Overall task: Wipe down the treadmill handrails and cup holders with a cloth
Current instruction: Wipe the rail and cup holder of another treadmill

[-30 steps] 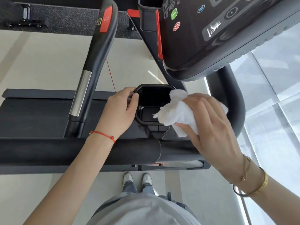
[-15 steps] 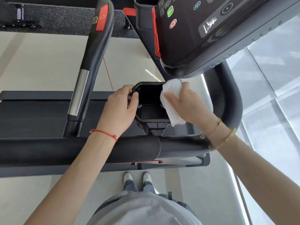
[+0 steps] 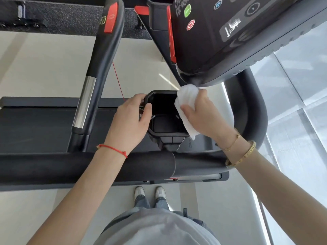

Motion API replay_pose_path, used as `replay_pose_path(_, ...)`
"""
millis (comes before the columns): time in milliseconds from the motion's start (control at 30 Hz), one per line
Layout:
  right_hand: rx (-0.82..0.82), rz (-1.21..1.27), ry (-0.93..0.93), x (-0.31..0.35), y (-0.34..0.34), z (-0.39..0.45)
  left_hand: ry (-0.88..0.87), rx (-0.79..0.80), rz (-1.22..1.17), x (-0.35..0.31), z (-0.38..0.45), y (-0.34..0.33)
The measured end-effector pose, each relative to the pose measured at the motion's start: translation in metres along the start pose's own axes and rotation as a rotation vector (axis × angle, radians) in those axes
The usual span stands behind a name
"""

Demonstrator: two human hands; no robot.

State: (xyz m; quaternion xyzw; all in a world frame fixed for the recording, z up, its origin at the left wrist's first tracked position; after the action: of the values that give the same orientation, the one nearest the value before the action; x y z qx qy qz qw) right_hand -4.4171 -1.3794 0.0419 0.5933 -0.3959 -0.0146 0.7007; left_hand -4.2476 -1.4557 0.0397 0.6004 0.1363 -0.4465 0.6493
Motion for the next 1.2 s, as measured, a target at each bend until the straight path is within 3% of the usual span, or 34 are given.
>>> replay_pose_path(167, -0.025, -0.025, 0.045, -0.009, -0.005, -0.043, -0.005, -0.015, -0.01, -0.001, 0.001, 0.001)
replay_pose_path(400, -0.088, -0.036, 0.069, 0.004, 0.003, -0.009, -0.003, -0.011, 0.001, 0.001, 0.001, 0.0)
replay_pose_path(633, -0.242, -0.116, 0.41, 0.028, 0.02, -0.058, -0.002, -0.007, -0.013, 0.0, 0.001, 0.0)
replay_pose_path(767, -0.143, -0.287, 0.666, 0.056, 0.009, -0.041, -0.002, 0.0, -0.033, 0.001, 0.0, 0.001)
replay_pose_path(1000, 0.074, -0.561, 0.903, 0.086, -0.028, -0.002, 0.006, 0.012, -0.064, 0.001, 0.0, 0.0)
replay_pose_path(1200, 0.026, -0.636, 0.832, 0.078, -0.029, 0.009, 0.002, 0.016, -0.068, 0.001, 0.0, 0.002)
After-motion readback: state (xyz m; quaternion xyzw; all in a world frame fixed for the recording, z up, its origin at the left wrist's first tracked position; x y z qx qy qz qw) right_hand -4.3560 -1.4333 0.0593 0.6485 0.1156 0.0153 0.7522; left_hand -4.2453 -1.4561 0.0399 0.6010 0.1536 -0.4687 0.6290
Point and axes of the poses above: each hand's wrist, its own z-axis towards the middle knuckle, its own y-axis out of the back of the hand, x = y × z, the point moved 10 cm from there along z, towards the middle knuckle, and after that the axes turned 11 degrees about -x, right-handed, at the moved point
